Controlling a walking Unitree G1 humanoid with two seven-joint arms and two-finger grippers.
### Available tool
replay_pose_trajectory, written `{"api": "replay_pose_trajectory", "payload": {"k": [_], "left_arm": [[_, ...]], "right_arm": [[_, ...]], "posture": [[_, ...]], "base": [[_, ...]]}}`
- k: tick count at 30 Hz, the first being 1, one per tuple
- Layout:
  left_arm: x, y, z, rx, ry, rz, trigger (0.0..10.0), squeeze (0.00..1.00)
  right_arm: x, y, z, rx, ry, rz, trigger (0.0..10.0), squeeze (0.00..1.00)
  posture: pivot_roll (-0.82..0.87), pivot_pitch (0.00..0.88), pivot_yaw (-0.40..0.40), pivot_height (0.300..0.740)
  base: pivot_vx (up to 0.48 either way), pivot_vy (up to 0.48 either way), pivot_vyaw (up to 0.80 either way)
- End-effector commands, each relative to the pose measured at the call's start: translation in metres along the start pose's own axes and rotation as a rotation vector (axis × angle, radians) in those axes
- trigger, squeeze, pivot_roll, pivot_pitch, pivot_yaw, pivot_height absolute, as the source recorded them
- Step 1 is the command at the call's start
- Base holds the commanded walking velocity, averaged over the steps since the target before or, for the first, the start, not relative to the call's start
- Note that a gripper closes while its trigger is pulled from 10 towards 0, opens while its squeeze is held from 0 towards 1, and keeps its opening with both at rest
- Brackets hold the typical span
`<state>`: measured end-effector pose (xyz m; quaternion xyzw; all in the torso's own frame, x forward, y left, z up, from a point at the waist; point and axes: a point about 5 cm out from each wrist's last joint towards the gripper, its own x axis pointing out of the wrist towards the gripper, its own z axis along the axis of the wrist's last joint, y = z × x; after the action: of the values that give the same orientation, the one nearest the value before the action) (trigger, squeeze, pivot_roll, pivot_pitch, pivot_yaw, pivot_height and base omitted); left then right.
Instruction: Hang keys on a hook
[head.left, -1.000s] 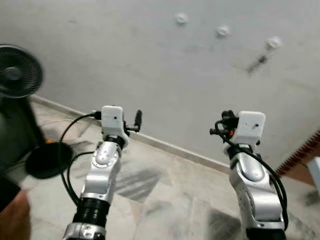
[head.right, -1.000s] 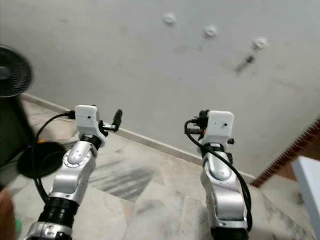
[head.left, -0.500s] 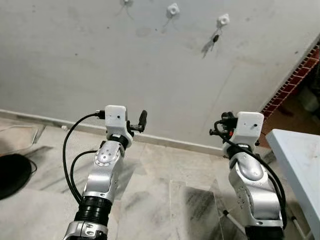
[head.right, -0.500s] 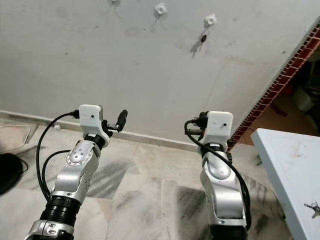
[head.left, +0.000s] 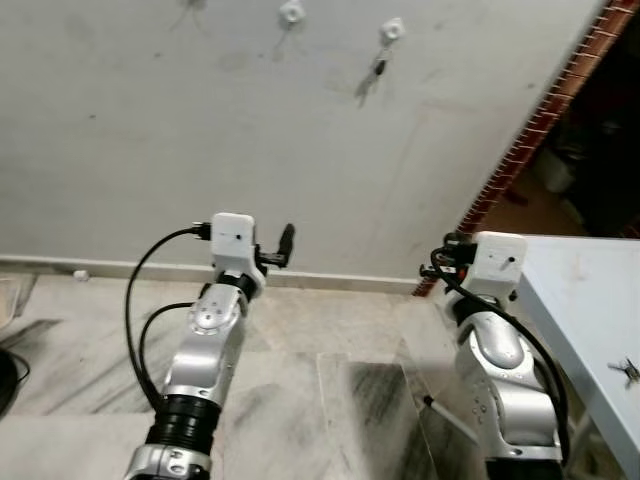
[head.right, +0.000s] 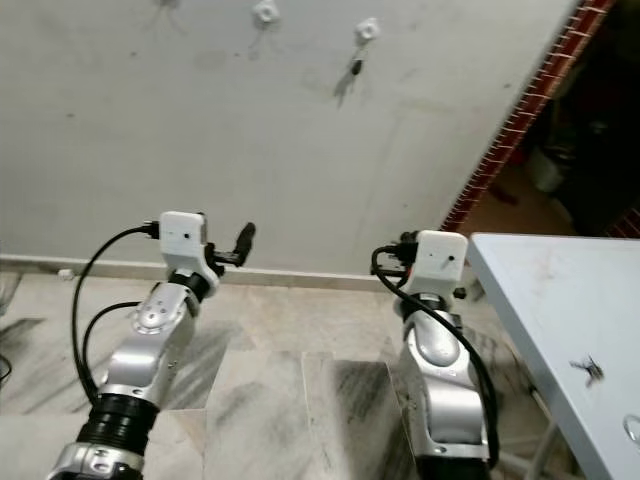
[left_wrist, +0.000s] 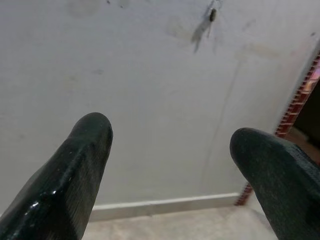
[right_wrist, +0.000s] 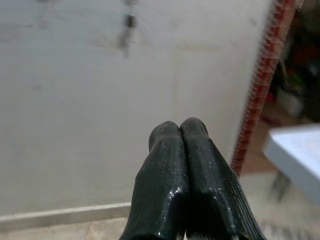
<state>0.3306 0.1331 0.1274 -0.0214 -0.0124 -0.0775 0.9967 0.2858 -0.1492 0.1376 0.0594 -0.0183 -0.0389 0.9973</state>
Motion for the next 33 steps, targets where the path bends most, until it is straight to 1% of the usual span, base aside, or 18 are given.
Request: {"api": "replay_pose_trajectory", "payload": {"k": [1,3,4,5,10,12,14,16,19,22,24,26,32,33], "left_arm": [[0.001,-0.007,0.003,0.001,-0.013,-0.018,10.0,0.0],[0.002,-0.001,0.005,0.025,-0.021,-0.018,10.0,0.0],[0.002,-0.001,0.005,0.025,-0.021,-0.018,10.0,0.0],[0.002,0.001,0.006,0.043,-0.027,-0.012,10.0,0.0],[0.004,0.005,0.009,0.08,-0.038,-0.005,10.0,0.0],[0.004,0.002,0.009,0.047,-0.031,-0.027,10.0,0.0],[0.004,0.0,0.008,0.054,-0.021,-0.039,10.0,0.0],[0.001,-0.005,0.006,0.036,-0.006,-0.062,10.0,0.0],[-0.003,-0.014,0.001,0.031,0.014,-0.1,10.0,0.0],[-0.005,-0.021,-0.005,0.003,0.047,-0.142,10.0,0.0],[-0.005,-0.022,-0.006,-0.001,0.062,-0.149,10.0,0.0],[-0.003,-0.021,-0.008,-0.012,0.084,-0.132,10.0,0.0],[-0.003,-0.022,-0.006,-0.042,0.092,-0.138,10.0,0.0],[-0.003,-0.022,-0.008,-0.05,0.113,-0.139,10.0,0.0]], "right_arm": [[-0.003,-0.015,-0.001,0.027,-0.007,-0.079,10.0,0.0],[-0.007,-0.018,-0.006,0.081,-0.005,-0.132,10.0,0.0],[-0.007,-0.018,-0.006,0.081,-0.005,-0.132,10.0,0.0],[-0.007,-0.017,-0.006,0.094,-0.006,-0.141,10.0,0.0],[-0.006,-0.016,-0.004,0.085,-0.022,-0.134,10.0,0.0],[-0.006,-0.017,-0.003,0.069,-0.025,-0.131,10.0,0.0],[-0.006,-0.017,-0.003,0.063,-0.025,-0.132,10.0,0.0],[-0.005,-0.017,-0.002,0.031,-0.024,-0.118,10.0,0.0],[-0.005,-0.016,-0.001,-0.013,-0.023,-0.09,10.0,0.0],[-0.003,-0.016,0.0,-0.037,-0.02,-0.074,10.0,0.0],[-0.002,-0.016,0.001,-0.046,-0.019,-0.071,10.0,0.0],[-0.001,-0.016,0.002,-0.058,-0.017,-0.067,10.0,0.0],[-0.001,-0.014,0.003,-0.076,-0.016,-0.057,10.0,0.0],[-0.001,-0.014,0.004,-0.079,-0.014,-0.054,10.0,0.0]], "posture": [[0.03,0.0,-0.088,0.74],[0.04,0.0,-0.056,0.74],[0.04,0.0,-0.056,0.74],[0.03,0.0,-0.051,0.74],[0.03,0.0,-0.048,0.74],[0.03,0.0,-0.059,0.74],[0.03,0.0,-0.059,0.74],[0.03,0.0,-0.074,0.74],[0.02,0.0,-0.092,0.74],[0.02,0.0,-0.102,0.74],[0.02,0.0,-0.111,0.74],[0.02,0.0,-0.117,0.74],[0.01,0.0,-0.126,0.74],[0.01,0.0,-0.128,0.74]], "base": [[0.0,0.0,-0.78],[0.0,0.0,-0.78],[0.0,0.0,-0.78],[0.0,0.0,-0.78],[0.0,0.0,-0.78],[0.0,0.0,-0.78],[0.0,0.0,-0.78],[0.0,0.0,-0.78],[0.0,0.0,-0.78],[0.0,0.0,-0.78],[0.0,0.0,-0.78],[0.0,0.0,-0.78],[0.0,0.0,-0.78],[0.0,0.0,-0.78]]}}
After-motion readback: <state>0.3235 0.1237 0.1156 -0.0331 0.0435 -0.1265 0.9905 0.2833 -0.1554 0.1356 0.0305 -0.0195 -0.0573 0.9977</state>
